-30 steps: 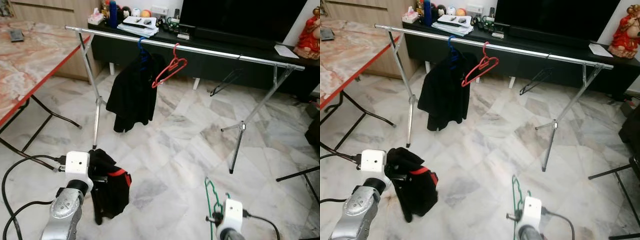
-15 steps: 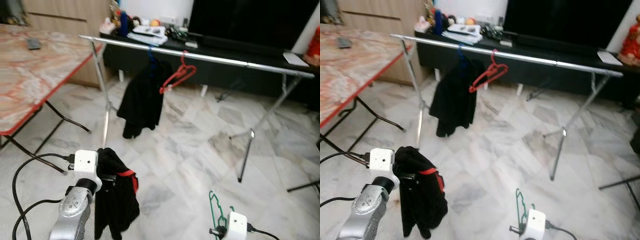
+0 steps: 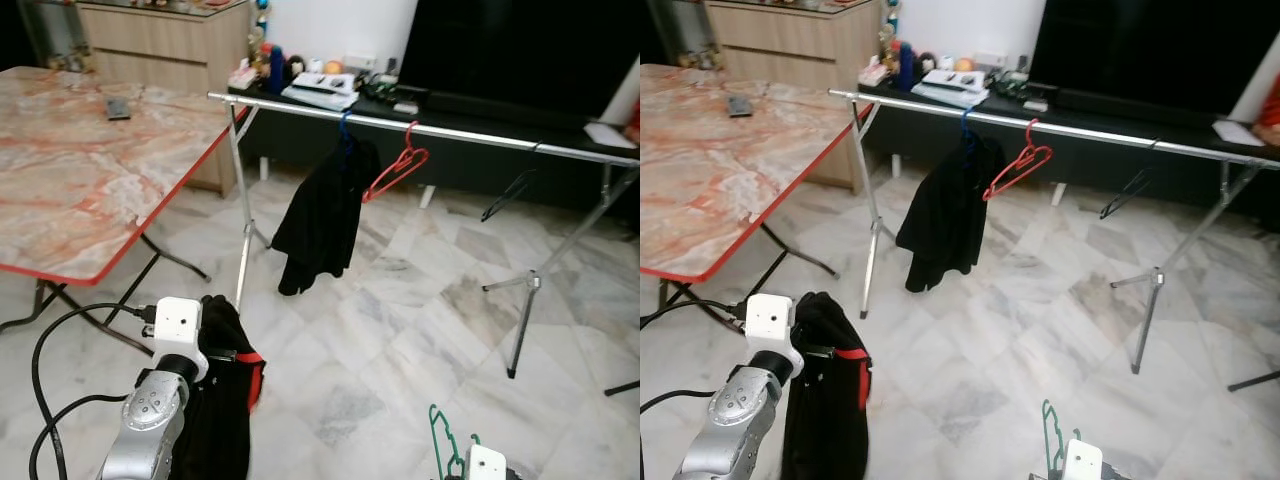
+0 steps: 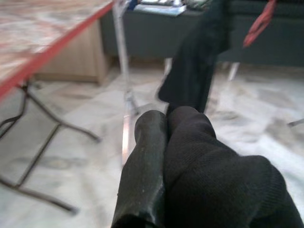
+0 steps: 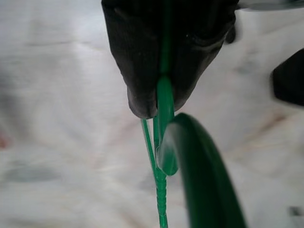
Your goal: Hang hanger
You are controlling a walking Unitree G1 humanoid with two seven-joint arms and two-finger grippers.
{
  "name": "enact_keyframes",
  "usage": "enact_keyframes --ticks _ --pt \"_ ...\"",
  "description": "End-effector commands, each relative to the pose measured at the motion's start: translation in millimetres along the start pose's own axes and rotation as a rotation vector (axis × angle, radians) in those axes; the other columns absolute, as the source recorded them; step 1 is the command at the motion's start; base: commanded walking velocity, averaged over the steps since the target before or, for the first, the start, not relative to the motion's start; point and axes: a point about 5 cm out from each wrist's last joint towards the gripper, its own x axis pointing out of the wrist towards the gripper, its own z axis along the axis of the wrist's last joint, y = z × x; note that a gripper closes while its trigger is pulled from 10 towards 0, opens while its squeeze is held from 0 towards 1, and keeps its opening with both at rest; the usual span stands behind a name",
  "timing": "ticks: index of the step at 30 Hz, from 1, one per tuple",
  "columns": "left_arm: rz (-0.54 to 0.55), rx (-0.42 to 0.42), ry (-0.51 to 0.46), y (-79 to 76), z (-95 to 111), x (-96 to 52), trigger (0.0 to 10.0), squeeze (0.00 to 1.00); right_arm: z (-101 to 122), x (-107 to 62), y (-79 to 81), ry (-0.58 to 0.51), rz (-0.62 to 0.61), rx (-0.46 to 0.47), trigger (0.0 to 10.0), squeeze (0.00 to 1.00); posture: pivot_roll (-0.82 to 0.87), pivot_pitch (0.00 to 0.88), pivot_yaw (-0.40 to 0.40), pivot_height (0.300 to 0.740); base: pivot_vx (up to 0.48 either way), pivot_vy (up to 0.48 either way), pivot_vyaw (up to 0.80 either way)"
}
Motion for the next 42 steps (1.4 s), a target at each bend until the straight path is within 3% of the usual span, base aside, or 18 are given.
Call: enact_keyframes --ticks 1,12,23,35,42 --pt "-0.018 0.007 -0.044 -6.6 10.9 4.9 10.0 0.0 -2.1 -0.6 -6.5 0.016 -0.022 0.011 10.0 0.0 0.07 0.068 -0.058 0.74 0.0 0.48 0.0" --pt "-0.016 0.012 -0.046 -6.2 12.6 5.8 10.0 0.0 -7.3 -1.1 -0.1 0.026 -0.016 0.004 10.0 0.0 0.08 0.08 -0.065 0.74 0.0 0.48 0.0" --pt "-0.014 0.015 -0.037 -6.5 11.6 5.5 10.0 0.0 -18.0 -2.7 16.6 0.039 0.002 -0.009 10.0 0.0 0.08 0.089 -0.067 0.74 0.0 0.48 0.0" --pt "-0.018 0.01 -0.041 -7.6 12.5 5.7 10.0 0.0 -16.2 -2.3 12.0 0.04 -0.004 -0.009 10.0 0.0 0.08 0.096 -0.064 0.74 0.0 0.471 0.0" --pt "-0.042 0.015 -0.058 -11.0 14.8 5.4 10.0 0.0 -15.0 -2.0 11.5 0.04 -0.005 -0.008 10.0 0.0 0.08 0.1 -0.063 0.74 0.0 0.0 0.0"
